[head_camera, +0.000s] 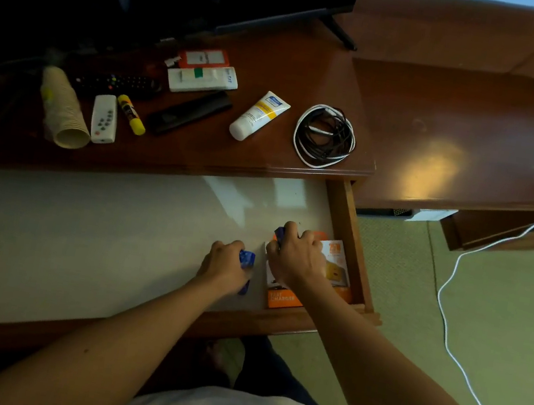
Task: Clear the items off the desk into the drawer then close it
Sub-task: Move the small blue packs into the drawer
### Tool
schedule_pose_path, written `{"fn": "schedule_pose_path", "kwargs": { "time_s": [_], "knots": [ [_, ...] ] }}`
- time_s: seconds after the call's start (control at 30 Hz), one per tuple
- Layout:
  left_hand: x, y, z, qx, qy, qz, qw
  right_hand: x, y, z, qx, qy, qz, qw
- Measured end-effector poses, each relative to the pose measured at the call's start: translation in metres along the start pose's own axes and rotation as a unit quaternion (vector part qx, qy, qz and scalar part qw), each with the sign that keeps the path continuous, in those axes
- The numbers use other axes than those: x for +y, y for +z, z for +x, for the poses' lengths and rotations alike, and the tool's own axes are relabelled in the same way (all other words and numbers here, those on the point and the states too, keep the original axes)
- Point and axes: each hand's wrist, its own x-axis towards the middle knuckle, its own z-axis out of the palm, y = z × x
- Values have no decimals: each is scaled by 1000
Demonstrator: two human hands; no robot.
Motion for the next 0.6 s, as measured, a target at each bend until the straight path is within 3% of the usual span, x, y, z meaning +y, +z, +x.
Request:
{"fn": "schedule_pose_path", "kwargs": {
  "time_s": [0.13,0.3,0.6],
  "knots": [
    [-6,13,2,-20,-9,-16,1000,-1,-3,-1,-16,-25,10,1000],
    [-4,18,6,-28,13,-33,999,-4,-4,5,21,26,114,993],
    [-13,12,8,-107,2,-69,992,-18,-8,23,18,17,129,991]
  ]
}}
